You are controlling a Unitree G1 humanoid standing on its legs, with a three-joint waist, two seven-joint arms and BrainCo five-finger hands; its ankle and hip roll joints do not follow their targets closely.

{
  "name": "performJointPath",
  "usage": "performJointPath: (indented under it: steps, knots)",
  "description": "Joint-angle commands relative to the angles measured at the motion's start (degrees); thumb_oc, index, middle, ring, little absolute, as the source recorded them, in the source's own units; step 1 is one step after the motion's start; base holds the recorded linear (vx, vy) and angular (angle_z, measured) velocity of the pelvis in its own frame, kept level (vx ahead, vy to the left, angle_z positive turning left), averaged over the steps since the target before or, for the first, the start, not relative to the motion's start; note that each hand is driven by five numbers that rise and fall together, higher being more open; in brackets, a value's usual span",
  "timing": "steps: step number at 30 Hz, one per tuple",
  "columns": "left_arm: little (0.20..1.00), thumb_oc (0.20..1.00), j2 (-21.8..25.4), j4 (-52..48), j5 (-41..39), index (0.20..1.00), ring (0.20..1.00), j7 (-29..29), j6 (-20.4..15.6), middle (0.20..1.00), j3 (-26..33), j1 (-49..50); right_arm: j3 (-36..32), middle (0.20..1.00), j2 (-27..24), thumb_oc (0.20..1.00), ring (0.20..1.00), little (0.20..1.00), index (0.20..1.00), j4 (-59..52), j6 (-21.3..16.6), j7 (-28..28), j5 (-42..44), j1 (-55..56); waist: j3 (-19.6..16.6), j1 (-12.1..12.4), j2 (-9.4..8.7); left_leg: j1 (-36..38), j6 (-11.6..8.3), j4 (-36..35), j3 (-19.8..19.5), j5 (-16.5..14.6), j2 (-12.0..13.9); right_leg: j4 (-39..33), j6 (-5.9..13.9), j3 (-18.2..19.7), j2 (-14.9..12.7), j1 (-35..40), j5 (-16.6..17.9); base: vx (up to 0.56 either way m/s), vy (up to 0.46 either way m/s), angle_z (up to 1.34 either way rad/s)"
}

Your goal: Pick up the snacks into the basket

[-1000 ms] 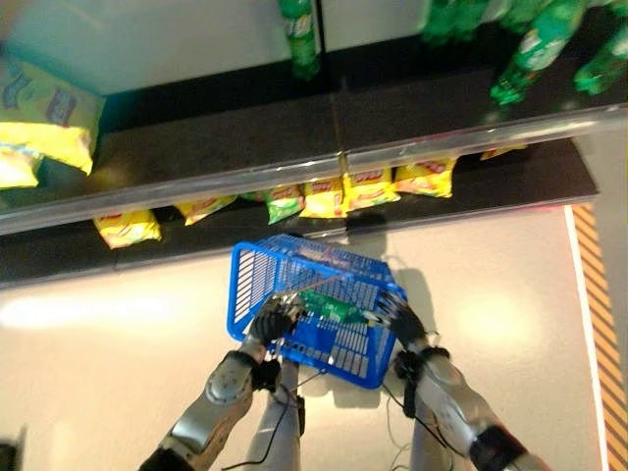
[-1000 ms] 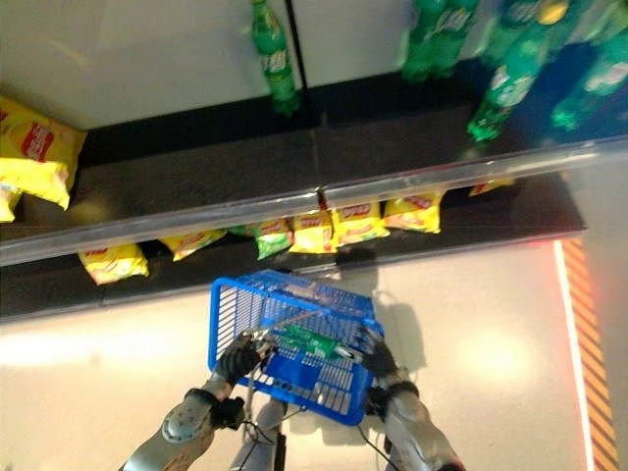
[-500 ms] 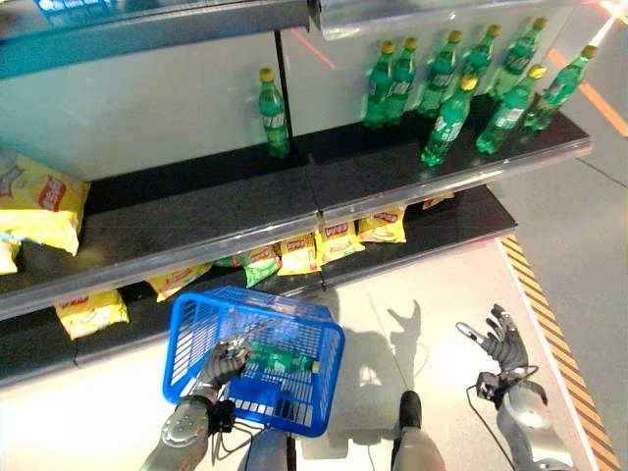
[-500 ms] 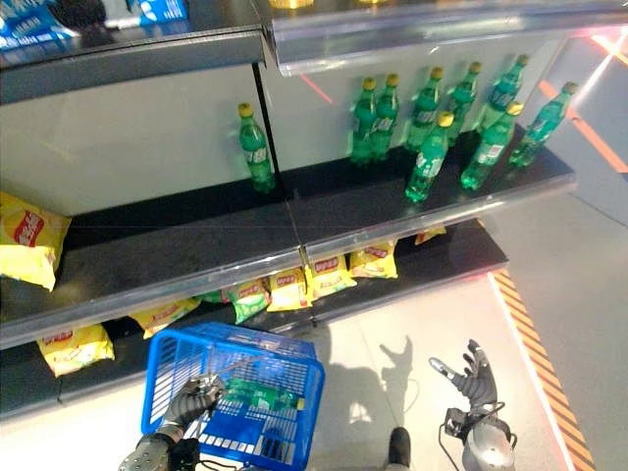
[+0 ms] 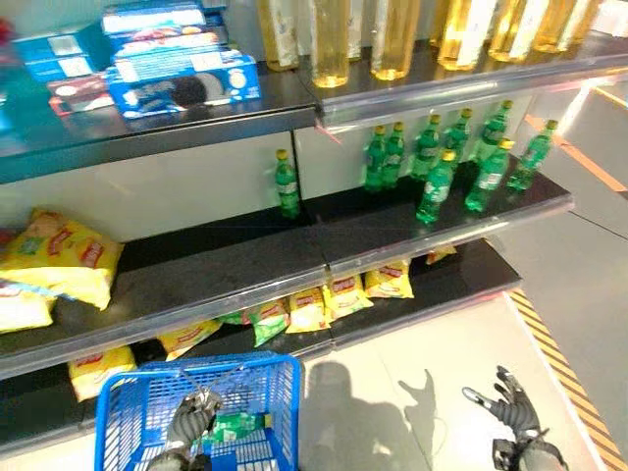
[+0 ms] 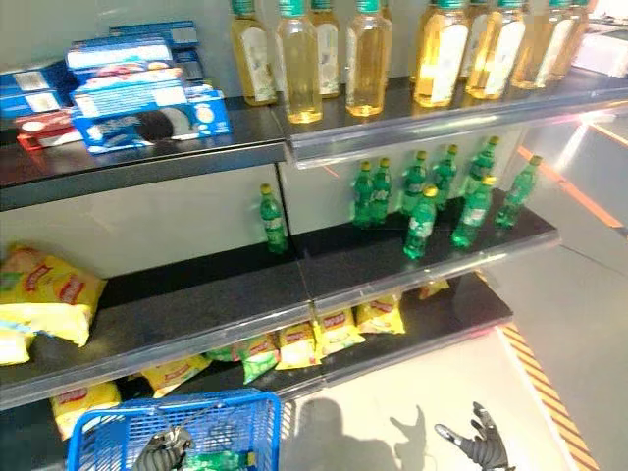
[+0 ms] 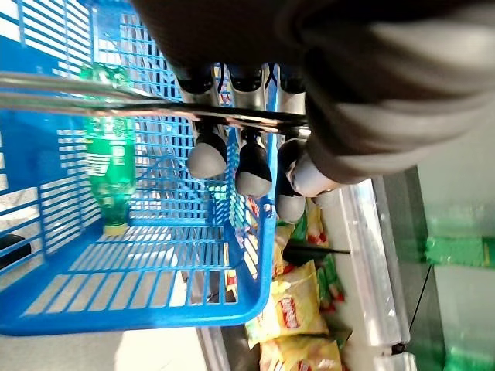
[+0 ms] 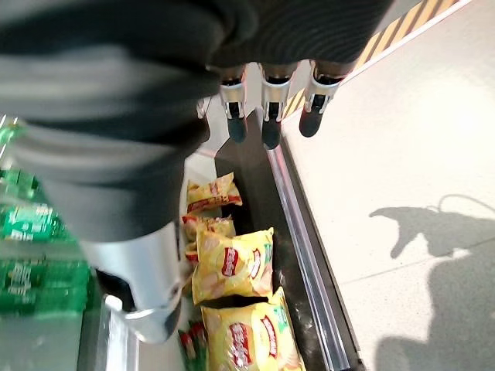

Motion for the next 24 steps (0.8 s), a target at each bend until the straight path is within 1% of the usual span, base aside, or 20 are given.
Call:
performJointPath:
  steps: [1,2,3,5,6,7,8,10,11,13,14,15,16,17,18,19,20,22,23,24]
  knots:
    - [0.200,0.200,2.4,-7.4,2.0,0.200,0.200,0.2,-6.7,0.200,3.6,-3.6,-1.6,1.000,-1.8,1.000,1.000,1.000,1.000,-2.1,-1.6,-0.6,0.4,-1.4,-1.7,-0.5,-4.11,-1.9,0.48,4.2,-0.7,-3.7,3.0,-6.6,5.62,0.0,-2.1,4.3,2.2,0.03,0.169,-0.03]
    - [0.200,0.200,2.4,-7.4,2.0,0.200,0.200,0.2,-6.7,0.200,3.6,-3.6,-1.6,1.000,-1.8,1.000,1.000,1.000,1.000,-2.1,-1.6,-0.6,0.4,-1.4,-1.7,-0.5,-4.11,-1.9,0.47,4.2,-0.7,-3.7,3.0,-6.6,5.62,-0.1,-2.1,4.3,2.2,0.03,0.280,-0.08]
    - [0.200,0.200,3.2,-7.1,2.0,0.200,0.200,0.6,-6.7,0.200,4.0,-3.9,-2.0,1.000,-2.1,1.000,1.000,1.000,1.000,-2.4,-1.6,-1.1,0.6,-1.4,-2.1,-0.8,-4.18,-1.9,-0.25,2.4,-2.3,-0.1,8.9,-5.8,6.33,-0.1,-3.6,3.9,1.8,0.05,0.337,0.07]
    - [0.200,0.200,4.4,-7.2,1.9,0.200,0.200,0.9,-6.6,0.200,4.6,-4.1,-2.6,1.000,-2.5,1.000,1.000,1.000,1.000,-2.9,-1.6,-1.3,1.3,-1.5,-2.5,-1.4,-3.45,-1.0,-1.87,-0.9,-3.9,3.9,14.6,-4.1,7.68,0.0,-5.5,3.6,1.2,0.07,0.398,0.24]
    - [0.200,0.200,4.4,-7.3,1.9,0.200,0.200,0.9,-6.6,0.200,4.6,-4.1,-2.6,1.000,-2.5,1.000,1.000,1.000,1.000,-2.9,-1.5,-1.3,1.3,-1.4,-2.4,-1.5,-3.41,-0.7,-1.99,-1.4,-3.9,4.1,14.7,-3.8,7.64,-0.1,-5.4,3.5,0.9,0.06,0.503,0.36]
    - [0.200,0.200,5.2,-7.5,1.9,0.200,0.200,1.2,-6.6,0.200,5.0,-4.3,-2.9,1.000,-2.7,1.000,1.000,1.000,1.000,-3.6,-1.8,-1.7,2.0,-2.0,-2.0,-1.7,-2.33,0.2,-4.16,-2.4,-4.9,7.0,17.5,-0.8,8.82,0.8,-7.1,2.5,0.3,0.04,0.516,0.34]
    - [0.200,0.200,5.6,-7.9,2.0,0.200,0.200,1.7,-6.8,0.200,5.2,-4.6,-3.1,1.000,-2.5,1.000,1.000,1.000,1.000,-3.9,-1.9,-1.8,2.5,-2.1,-1.9,-1.8,-2.05,0.4,-4.97,-2.4,-5.3,7.2,18.5,-0.1,9.62,1.2,-8.4,2.1,0.5,0.05,0.748,0.27]
    - [0.200,0.200,5.7,-8.5,1.0,0.200,0.200,2.4,-6.9,0.200,5.3,-6.1,-2.8,1.000,-2.4,1.000,1.000,1.000,1.000,-4.0,-1.6,-1.7,2.5,-2.8,-1.6,-1.9,-1.99,-0.4,-5.98,1.1,-6.4,4.1,17.2,0.3,11.04,1.9,-11.3,1.8,1.6,0.04,0.524,0.09]
    - [0.200,0.200,5.7,-9.0,0.9,0.200,0.200,2.4,-7.1,0.200,5.2,-6.2,-2.8,1.000,-2.4,1.000,1.000,1.000,1.000,-4.2,-1.3,-1.4,2.5,-2.8,-1.7,-2.0,-2.40,-1.0,-5.78,3.3,-5.9,-0.5,16.0,-0.4,11.72,2.3,-13.0,2.5,2.4,0.08,0.444,0.12]
    - [0.200,0.200,6.5,-10.1,1.5,0.200,0.200,2.0,-7.2,0.200,5.0,-6.8,-3.7,1.000,-1.4,1.000,1.000,1.000,1.000,-4.1,-0.7,-1.0,2.2,-1.8,-1.3,-1.9,-3.51,-2.3,-5.51,6.5,-4.8,-6.1,12.8,-2.8,13.18,2.6,-16.7,4.0,6.3,0.10,0.449,0.14]
    - [0.200,0.200,7.1,-10.3,1.9,0.200,0.200,2.1,-7.2,0.200,4.5,-7.7,-3.8,1.000,-1.2,1.000,1.000,1.000,1.000,-4.2,-0.6,-1.2,1.8,-1.7,-0.9,-2.1,-4.38,-3.2,-4.92,8.2,-4.4,-8.0,11.0,-3.1,13.24,2.7,-18.4,3.8,10.8,-0.01,0.398,0.35]
    - [0.200,0.200,8.1,-10.4,2.4,0.200,0.200,2.6,-7.5,0.200,3.2,-9.8,-4.5,1.000,-0.4,1.000,1.000,1.000,1.000,-3.8,-0.7,-2.4,2.4,-2.5,0.0,-2.6,-5.20,-5.5,-4.16,10.2,-4.1,-9.9,8.5,-4.4,13.35,3.6,-21.4,2.5,19.3,-0.08,0.433,0.34]
    - [0.200,0.200,8.7,-10.3,2.7,0.200,0.200,3.4,-7.6,0.200,2.3,-11.0,-4.1,1.000,0.0,1.000,1.000,1.000,1.000,-3.5,-0.7,-3.1,2.7,-3.2,0.7,-2.8,-4.88,-6.6,-3.49,11.1,-3.4,-10.0,7.4,-5.1,12.50,3.2,-22.8,1.3,22.0,-0.12,0.481,0.66]
    - [0.200,0.200,9.1,-10.2,3.3,0.200,0.200,3.8,-7.8,0.200,1.7,-11.9,-3.2,1.000,0.3,1.000,1.000,1.000,1.000,-2.7,-0.5,-3.6,2.8,-4.8,1.1,-3.0,-4.13,-7.7,-2.61,11.1,-3.1,-10.0,6.5,-5.7,11.49,3.7,-22.5,-0.3,21.9,0.00,0.606,0.58]
    - [0.200,0.200,8.9,-10.5,4.0,0.200,0.200,4.1,-8.0,0.200,1.4,-11.9,-2.2,1.000,0.4,1.000,1.000,1.000,1.000,-2.5,-0.6,-3.4,2.2,-5.3,1.2,-3.1,-3.47,-6.9,-1.70,10.0,-2.5,-9.8,5.9,-5.2,10.47,4.7,-20.1,-0.8,19.0,0.08,0.633,0.58]
    - [0.200,0.200,8.8,-10.6,4.3,0.200,0.200,3.8,-8.0,0.200,1.1,-11.8,-1.6,1.000,0.7,1.000,1.000,1.000,1.000,-1.7,-0.7,-3.2,2.5,-5.6,1.0,-3.3,-3.13,-5.6,-0.90,8.2,-2.2,-9.1,4.5,-4.1,9.53,6.4,-16.4,-1.9,15.2,0.16,0.660,-0.11]
    - [0.200,0.200,8.7,-10.1,4.5,0.200,0.200,3.6,-8.2,0.200,1.1,-11.9,-1.0,1.000,1.2,1.000,1.000,1.000,1.000,-0.7,-0.9,-2.7,3.2,-5.9,0.8,-3.0,-3.32,-4.1,-0.21,6.0,-1.5,-8.4,3.4,-3.5,8.81,6.4,-12.9,-3.0,11.9,0.13,0.546,-0.30]
    - [0.200,0.200,8.4,-11.3,5.1,0.200,0.200,3.2,-7.7,0.200,2.2,-10.6,0.7,1.000,1.4,1.000,1.000,1.000,1.000,-0.7,-0.9,-1.5,2.9,-5.7,0.7,-1.6,-3.50,-2.0,1.00,2.8,-0.4,-7.8,1.9,-2.4,7.53,1.1,-8.2,-2.8,6.9,0.09,0.393,-0.60]
    - [0.200,0.200,8.4,-11.4,5.1,0.200,0.200,3.2,-7.7,0.200,2.2,-10.5,0.7,1.000,1.4,1.000,1.000,1.000,1.000,-0.7,-0.9,-1.5,2.9,-5.7,0.7,-1.6,-3.54,-2.0,1.01,2.6,-0.5,-7.5,1.9,-2.4,7.51,1.0,-8.3,-2.8,7.0,0.09,0.356,-0.61]
    - [0.200,0.200,7.7,-11.4,5.4,0.200,0.200,3.1,-7.4,0.200,2.6,-9.5,1.8,1.000,1.9,1.000,1.000,1.000,1.000,-0.1,-1.1,-0.7,4.1,-5.7,0.7,-1.7,-3.96,-0.3,2.07,0.9,0.0,-7.3,0.1,-1.5,6.14,2.3,-2.7,-3.0,4.2,0.06,0.297,-0.31]
